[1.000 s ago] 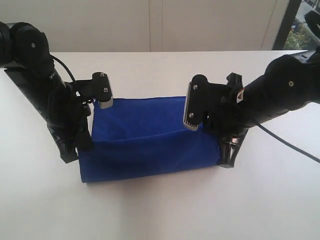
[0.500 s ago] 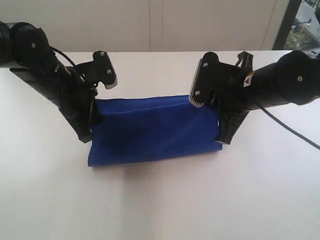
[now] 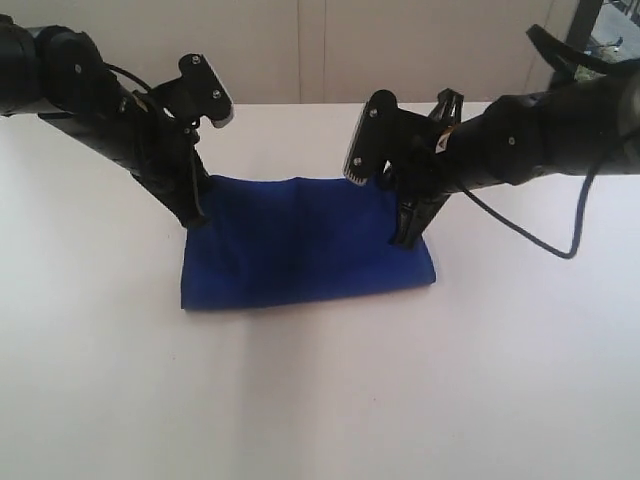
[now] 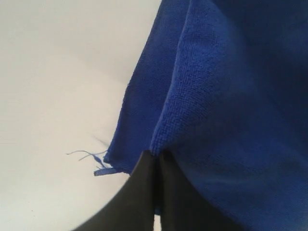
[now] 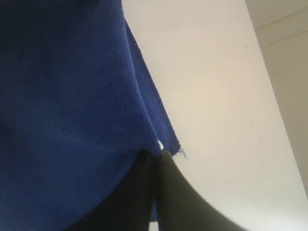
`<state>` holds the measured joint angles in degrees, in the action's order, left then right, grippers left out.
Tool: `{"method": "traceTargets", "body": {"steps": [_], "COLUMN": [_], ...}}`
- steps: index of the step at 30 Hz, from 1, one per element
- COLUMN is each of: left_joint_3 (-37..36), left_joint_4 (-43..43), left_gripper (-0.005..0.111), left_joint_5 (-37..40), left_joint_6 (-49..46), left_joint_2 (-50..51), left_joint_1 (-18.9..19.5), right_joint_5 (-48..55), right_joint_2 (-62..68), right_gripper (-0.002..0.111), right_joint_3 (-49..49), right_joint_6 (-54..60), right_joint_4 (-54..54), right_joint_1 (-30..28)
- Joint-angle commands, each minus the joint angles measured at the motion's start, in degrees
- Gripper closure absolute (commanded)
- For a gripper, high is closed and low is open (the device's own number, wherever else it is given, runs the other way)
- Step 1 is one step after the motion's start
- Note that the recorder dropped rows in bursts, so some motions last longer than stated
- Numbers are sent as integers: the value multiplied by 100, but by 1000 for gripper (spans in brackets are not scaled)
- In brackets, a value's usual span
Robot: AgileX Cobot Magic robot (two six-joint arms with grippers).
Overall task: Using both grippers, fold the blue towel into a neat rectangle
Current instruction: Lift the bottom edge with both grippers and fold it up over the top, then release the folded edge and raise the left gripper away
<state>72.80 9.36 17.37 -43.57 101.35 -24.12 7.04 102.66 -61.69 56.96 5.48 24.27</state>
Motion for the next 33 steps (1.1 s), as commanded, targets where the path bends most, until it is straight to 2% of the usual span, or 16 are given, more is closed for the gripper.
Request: {"method": "traceTargets", "body": {"steps": [1,7,25,27,29,31,32,33], "left_joint_3": [192,211,211,211,211,211,211,211], "left_joint_4": [20,34,34,34,34,34,34,34], "left_gripper": [107,107,106,99,86,72,64,61], "left_joint_5": [-56,-286,-646,-646,-646,-646,-646,-630], "left_joint_6": [58,58,18,18,18,18,18,18], "left_joint_2": [194,337,533,533,533,533,533,533], "left_joint_1": [31,389,410,410,410,410,410,410], "right_joint_5": [-114,-240,-883,-883,-883,-894,-915,-928], "right_joint_2": [351,622,821,821,821,841,870,885], "right_gripper": [108,108,108,106,100,91,82,77], "right_joint_3": [-378,-523,-523,-523,-523,-523,-523,-523], "right_joint_6": [-43,-67,-67,-67,-67,-67,-67,-67], "right_joint_4": [-17,5,5,5,5,5,5,5], "right_joint_1": [-43,-254,-278,-278,-291,-291,-291,-291]}}
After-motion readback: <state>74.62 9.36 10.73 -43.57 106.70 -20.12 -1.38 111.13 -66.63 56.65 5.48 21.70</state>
